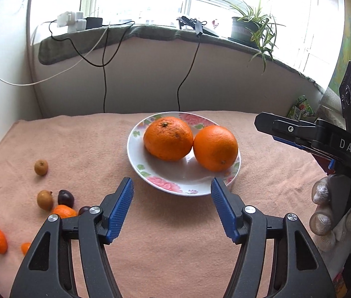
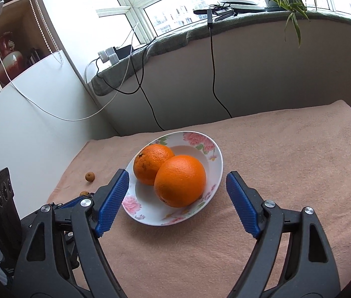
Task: Organize fruits
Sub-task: 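Withdraw the open right tool away from the plate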
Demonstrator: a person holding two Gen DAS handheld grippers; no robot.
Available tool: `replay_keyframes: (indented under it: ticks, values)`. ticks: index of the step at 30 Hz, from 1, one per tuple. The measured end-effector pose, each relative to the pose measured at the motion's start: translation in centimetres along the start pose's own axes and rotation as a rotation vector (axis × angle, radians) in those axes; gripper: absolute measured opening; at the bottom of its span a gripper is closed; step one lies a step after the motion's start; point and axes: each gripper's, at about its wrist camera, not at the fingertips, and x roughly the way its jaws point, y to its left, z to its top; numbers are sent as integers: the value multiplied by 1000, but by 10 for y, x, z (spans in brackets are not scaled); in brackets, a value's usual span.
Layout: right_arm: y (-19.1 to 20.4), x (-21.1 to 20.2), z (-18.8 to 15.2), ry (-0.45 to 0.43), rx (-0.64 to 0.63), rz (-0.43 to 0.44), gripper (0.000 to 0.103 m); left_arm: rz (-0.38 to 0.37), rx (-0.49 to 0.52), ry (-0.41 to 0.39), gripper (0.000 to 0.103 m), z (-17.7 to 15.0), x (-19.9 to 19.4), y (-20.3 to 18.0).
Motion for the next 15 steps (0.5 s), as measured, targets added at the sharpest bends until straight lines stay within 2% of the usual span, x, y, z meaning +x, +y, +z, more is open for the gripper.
replay_keyframes:
  ticks: [3, 5, 15]
  values:
    - [15, 1, -2, 17, -48, -14, 85, 24, -12, -5, 64, -4, -10, 11]
    - [25, 2, -5, 35, -77, -22, 96, 38, -24, -5, 64, -7, -15, 19]
    - [73, 9, -25, 61, -183, 23, 96, 126, -127, 4, 64, -40, -46, 81]
